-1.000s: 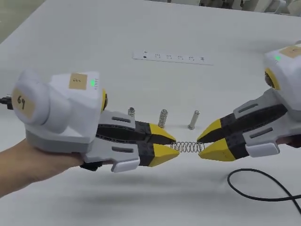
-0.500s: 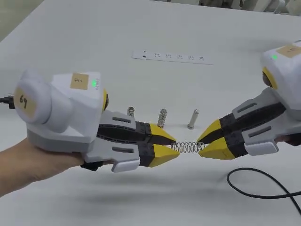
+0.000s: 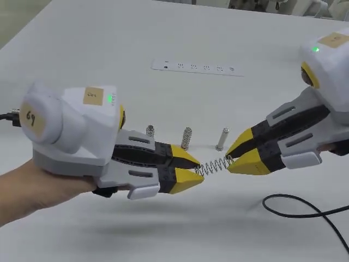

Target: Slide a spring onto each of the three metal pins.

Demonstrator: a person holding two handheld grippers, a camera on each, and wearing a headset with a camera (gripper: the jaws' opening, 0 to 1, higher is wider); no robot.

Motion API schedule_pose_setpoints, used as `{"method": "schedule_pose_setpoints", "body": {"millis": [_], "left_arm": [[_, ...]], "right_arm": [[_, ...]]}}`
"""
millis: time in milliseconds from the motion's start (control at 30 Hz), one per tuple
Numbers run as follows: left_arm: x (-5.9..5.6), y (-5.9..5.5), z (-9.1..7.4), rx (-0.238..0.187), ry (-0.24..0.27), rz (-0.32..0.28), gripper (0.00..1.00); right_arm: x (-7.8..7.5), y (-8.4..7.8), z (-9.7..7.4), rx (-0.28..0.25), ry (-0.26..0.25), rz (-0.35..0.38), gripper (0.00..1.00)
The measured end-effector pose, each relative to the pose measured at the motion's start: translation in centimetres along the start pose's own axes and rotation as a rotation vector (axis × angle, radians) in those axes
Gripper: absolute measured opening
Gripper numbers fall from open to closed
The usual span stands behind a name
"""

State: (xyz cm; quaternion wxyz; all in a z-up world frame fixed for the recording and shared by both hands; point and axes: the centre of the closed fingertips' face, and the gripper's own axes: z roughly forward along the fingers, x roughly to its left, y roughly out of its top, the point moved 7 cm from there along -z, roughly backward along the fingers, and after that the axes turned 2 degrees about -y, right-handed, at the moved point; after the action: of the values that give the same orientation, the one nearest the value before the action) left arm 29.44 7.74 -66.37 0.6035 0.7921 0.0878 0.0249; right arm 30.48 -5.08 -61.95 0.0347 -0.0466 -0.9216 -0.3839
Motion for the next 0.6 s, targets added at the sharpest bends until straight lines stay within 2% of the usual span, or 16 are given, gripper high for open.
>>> {"method": "schedule_pose_setpoints", "body": {"millis": [600], "left_arm": [[0.1,-0.3,0.4,0.015,-0.008,0.010,0.02]], "right_arm": [[-0.1,2.0,0.3,-0.002,0.018,-0.054,0.08]]}}
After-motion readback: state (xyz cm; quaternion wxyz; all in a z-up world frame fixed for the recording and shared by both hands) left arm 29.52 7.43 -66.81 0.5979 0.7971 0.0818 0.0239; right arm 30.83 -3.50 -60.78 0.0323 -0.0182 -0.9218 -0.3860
